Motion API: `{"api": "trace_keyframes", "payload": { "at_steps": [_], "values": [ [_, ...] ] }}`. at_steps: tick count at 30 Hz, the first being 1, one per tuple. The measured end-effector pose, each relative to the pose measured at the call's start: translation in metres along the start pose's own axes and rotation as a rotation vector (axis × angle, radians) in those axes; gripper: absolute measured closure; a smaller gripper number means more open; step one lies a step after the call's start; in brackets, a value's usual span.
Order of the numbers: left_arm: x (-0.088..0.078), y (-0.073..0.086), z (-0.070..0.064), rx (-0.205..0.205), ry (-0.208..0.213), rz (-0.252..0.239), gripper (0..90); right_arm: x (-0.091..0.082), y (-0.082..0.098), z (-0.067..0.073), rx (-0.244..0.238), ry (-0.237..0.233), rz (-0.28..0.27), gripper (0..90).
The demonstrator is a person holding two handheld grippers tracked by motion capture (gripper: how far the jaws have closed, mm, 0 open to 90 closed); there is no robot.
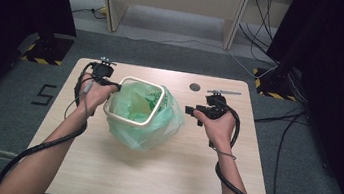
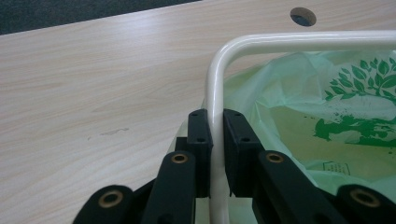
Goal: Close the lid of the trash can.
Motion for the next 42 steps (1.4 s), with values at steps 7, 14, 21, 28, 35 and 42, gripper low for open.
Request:
{"api": "trace_keyframes", "payload": {
  "at_steps": [7, 14, 21, 28, 35, 42],
  "values": [
    [0.0, -0.002, -0.001, 0.001, -0.003, 0.007, 81.1, -0.001, -0.002, 0.002, -0.001, -0.002, -0.002, 47.8],
    [-0.002, -0.007, -0.004, -0.005, 0.004, 0.004, 81.0, -0.001, -0.003, 0.002, -0.003, -0.003, -0.002, 47.8],
    [-0.004, -0.01, -0.008, -0.01, 0.015, 0.014, 81.2, 0.001, -0.001, 0.002, -0.003, -0.005, -0.001, 47.7],
    [0.002, -0.011, -0.013, -0.015, 0.017, 0.026, 81.0, 0.001, -0.001, 0.003, -0.005, -0.006, 0.0, 47.8],
    [0.007, -0.009, -0.014, -0.014, 0.007, 0.025, 80.2, 0.001, 0.001, 0.002, -0.004, -0.008, 0.001, 47.8],
    [0.009, -0.009, -0.014, 0.003, -0.001, 0.015, 77.1, 0.002, 0.002, 0.007, -0.008, -0.015, 0.004, 47.7]
  ]
}}
Point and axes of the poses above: each handheld gripper's, and its own axes: x roughly forward along the jaws, y roughly out of its underside, z roughly to its left, the point moved 10 cm from there along x, roughly forward along the jaws, and after that the axes turned 3 degrees about -z, right-handed, at the moved point
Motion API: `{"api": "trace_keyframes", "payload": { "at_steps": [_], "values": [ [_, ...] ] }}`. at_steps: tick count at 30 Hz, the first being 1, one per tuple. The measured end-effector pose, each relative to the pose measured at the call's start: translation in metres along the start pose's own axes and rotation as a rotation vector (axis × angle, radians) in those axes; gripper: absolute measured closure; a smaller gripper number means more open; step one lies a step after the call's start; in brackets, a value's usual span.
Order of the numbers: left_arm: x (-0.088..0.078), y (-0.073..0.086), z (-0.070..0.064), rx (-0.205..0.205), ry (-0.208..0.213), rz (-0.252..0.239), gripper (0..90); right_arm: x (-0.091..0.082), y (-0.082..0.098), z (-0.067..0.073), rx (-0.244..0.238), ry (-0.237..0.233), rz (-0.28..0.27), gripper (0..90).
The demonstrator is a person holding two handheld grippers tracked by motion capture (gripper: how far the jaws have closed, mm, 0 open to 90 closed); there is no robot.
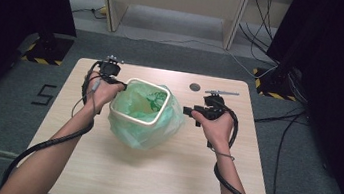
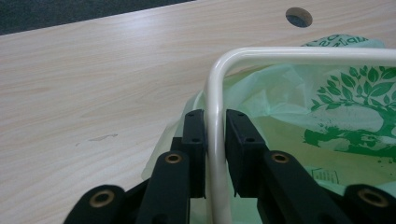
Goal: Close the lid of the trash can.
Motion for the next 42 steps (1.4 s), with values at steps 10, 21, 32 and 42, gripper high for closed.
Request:
{"api": "trace_keyframes", "payload": {
  "at_steps": [10, 21, 32, 42],
  "values": [
    [-0.022, 0.003, 0.018, 0.004, 0.029, -0.062, 65.5, 0.007, -0.004, 0.011, -0.018, -0.011, -0.002, 50.8],
    [-0.029, 0.042, 0.037, 0.075, 0.035, -0.002, 63.7, 0.02, -0.014, 0.025, -0.026, -0.001, 0.009, 54.0],
    [-0.039, 0.067, 0.027, 0.156, 0.061, 0.024, 61.7, 0.032, -0.022, 0.034, -0.045, 0.027, 0.034, 54.2],
    [-0.048, 0.078, 0.02, 0.194, 0.075, 0.031, 61.1, 0.039, -0.028, 0.034, -0.038, 0.055, 0.039, 54.2]
  ]
}}
Point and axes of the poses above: each handheld gripper's, and its own axes: x roughly forward along the jaws, y roughly out of its underside, z roughly to its left, the point moved 10 cm from there along x, roughly forward along the jaws, and after that the axes turned 3 degrees about -z, right-handed, at the moved point
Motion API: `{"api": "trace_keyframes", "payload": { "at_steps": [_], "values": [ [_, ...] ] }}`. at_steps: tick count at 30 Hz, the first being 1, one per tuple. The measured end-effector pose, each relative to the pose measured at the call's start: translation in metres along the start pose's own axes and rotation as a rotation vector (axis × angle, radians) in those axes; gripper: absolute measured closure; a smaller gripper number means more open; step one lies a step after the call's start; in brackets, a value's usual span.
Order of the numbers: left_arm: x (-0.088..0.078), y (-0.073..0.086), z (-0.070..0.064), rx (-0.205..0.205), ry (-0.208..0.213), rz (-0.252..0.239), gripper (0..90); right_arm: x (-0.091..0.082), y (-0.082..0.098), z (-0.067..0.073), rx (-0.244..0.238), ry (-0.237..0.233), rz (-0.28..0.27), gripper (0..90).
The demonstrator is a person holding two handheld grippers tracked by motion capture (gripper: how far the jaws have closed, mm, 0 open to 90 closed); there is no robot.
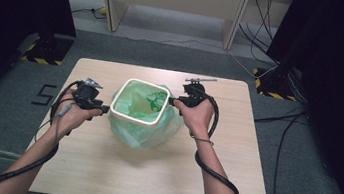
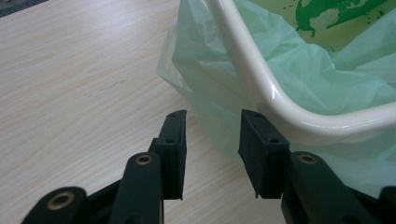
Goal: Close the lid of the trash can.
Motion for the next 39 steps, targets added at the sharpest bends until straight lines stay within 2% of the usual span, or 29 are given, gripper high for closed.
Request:
{"api": "trace_keyframes", "payload": {
  "at_steps": [7, 14, 19, 23, 27, 31, 35, 39],
  "values": [
    [-0.002, 0.001, -0.006, 0.01, 0.011, 0.005, 60.9, 0.005, -0.005, -0.003, 0.005, 0.027, -0.002, 54.1],
    [-0.002, -0.001, -0.008, 0.009, 0.018, 0.0, 61.0, 0.013, -0.009, -0.004, 0.035, 0.041, 0.003, 53.7],
    [-0.001, -0.003, -0.007, 0.0, 0.024, -0.003, 61.0, 0.018, -0.01, -0.007, 0.05, 0.051, 0.004, 53.2],
    [-0.007, -0.008, -0.003, -0.017, 0.027, -0.031, 60.0, 0.014, -0.011, -0.009, 0.056, 0.059, -0.009, 53.0],
    [-0.014, -0.018, 0.0, -0.042, 0.025, -0.076, 59.2, 0.005, -0.019, -0.001, 0.052, 0.033, -0.054, 53.2],
    [-0.013, -0.028, -0.004, -0.065, 0.048, -0.113, 57.1, 0.004, -0.022, 0.009, 0.024, 0.007, -0.05, 52.9],
    [-0.006, -0.031, -0.011, -0.063, 0.075, -0.107, 56.9, 0.007, -0.02, 0.016, 0.009, -0.009, -0.036, 53.4],
    [0.002, -0.032, -0.014, -0.069, 0.087, -0.109, 59.3, 0.012, -0.018, 0.015, 0.001, -0.002, -0.025, 55.7]
  ]
}}
Point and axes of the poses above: each handheld gripper's, and its own axes: x roughly forward along the jaws, y roughly out of its underside, z roughly to its left, the point moved 10 cm from there along x, roughly forward along the jaws, and after that the axes turned 3 degrees about -z, right-handed, at the moved point
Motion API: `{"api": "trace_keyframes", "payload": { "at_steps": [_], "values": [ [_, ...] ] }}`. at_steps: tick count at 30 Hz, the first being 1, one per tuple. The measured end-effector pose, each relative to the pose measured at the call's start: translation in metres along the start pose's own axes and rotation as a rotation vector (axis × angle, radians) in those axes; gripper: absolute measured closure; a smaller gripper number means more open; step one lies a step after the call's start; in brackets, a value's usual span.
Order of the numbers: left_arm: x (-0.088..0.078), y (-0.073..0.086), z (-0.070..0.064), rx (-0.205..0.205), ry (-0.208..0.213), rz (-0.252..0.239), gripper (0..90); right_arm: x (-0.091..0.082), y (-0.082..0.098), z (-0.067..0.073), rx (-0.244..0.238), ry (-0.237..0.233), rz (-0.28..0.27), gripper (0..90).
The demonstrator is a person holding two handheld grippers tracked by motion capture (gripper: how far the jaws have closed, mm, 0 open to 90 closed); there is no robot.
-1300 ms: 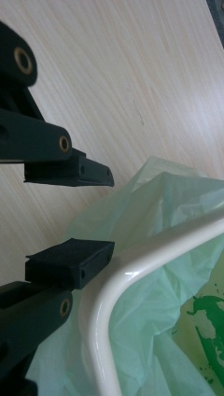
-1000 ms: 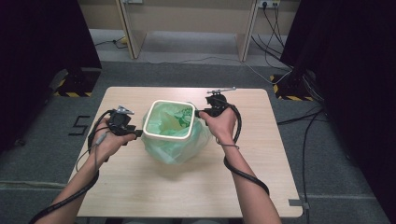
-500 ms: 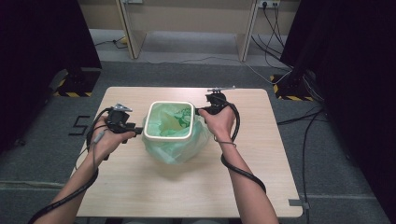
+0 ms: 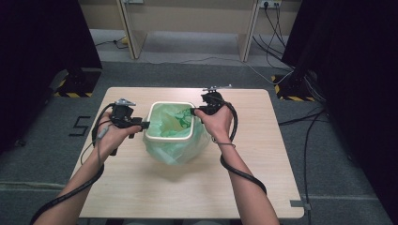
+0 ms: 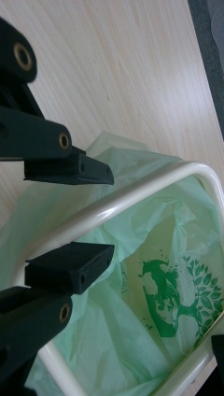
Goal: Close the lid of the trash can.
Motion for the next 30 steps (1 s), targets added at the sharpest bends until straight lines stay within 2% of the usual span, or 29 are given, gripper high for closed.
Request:
{"api": "trace_keyframes", "payload": {
  "at_steps": [10, 21, 30],
  "values": [
    [0.006, -0.009, -0.003, 0.001, 0.016, -0.014, 62.9, 0.005, -0.004, 0.003, 0.005, -0.016, -0.007, 70.2],
    [0.013, -0.017, -0.003, 0.002, 0.015, -0.022, 62.8, 0.011, -0.007, -0.001, 0.007, -0.008, -0.009, 74.2],
    [0.024, -0.013, 0.002, 0.028, -0.006, 0.011, 67.8, 0.016, -0.006, -0.003, 0.005, 0.006, -0.002, 75.0]
  ]
}}
Point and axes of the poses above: each handheld gripper's, and its own axes: x roughly forward along the jaws, y roughly out of its underside, z roughly to its left, the point moved 10 cm from there along x, roughly forward along the jaws, and after that the axes turned 3 degrees about -z, right-handed, at the moved point
